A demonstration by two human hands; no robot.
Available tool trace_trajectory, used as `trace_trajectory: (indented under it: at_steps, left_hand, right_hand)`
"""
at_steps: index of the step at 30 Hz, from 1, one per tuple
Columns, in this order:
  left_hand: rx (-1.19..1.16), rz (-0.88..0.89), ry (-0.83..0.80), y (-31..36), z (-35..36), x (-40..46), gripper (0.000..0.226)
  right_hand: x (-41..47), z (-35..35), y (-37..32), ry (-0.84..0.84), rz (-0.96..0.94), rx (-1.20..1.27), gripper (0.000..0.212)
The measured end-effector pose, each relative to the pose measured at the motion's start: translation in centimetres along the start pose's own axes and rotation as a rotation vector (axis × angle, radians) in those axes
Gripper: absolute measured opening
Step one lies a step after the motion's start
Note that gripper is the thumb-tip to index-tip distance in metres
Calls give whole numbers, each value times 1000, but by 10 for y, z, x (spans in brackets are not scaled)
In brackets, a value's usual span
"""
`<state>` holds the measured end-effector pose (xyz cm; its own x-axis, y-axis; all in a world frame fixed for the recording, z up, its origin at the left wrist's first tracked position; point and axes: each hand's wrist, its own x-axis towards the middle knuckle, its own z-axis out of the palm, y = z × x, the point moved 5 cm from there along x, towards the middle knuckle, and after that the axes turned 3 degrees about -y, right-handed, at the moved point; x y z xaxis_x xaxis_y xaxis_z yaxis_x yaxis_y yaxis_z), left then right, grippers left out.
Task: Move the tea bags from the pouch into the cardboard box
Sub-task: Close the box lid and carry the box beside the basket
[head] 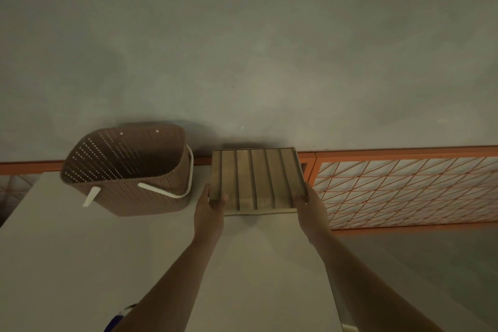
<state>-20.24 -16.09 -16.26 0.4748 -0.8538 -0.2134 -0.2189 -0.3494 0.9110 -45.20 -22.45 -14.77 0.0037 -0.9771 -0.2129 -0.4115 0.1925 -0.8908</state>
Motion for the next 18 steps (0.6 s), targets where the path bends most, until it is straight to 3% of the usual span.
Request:
trace_trajectory:
  at_steps: [3,18]
  left_hand:
    - [-7,1,-13,10,1,-2,60]
    - [50,46,15,1,4,15,61]
  right_hand:
    - [6,1,1,-15,-10,-33,43]
    - [22,7,2,-45,-16,-18,43]
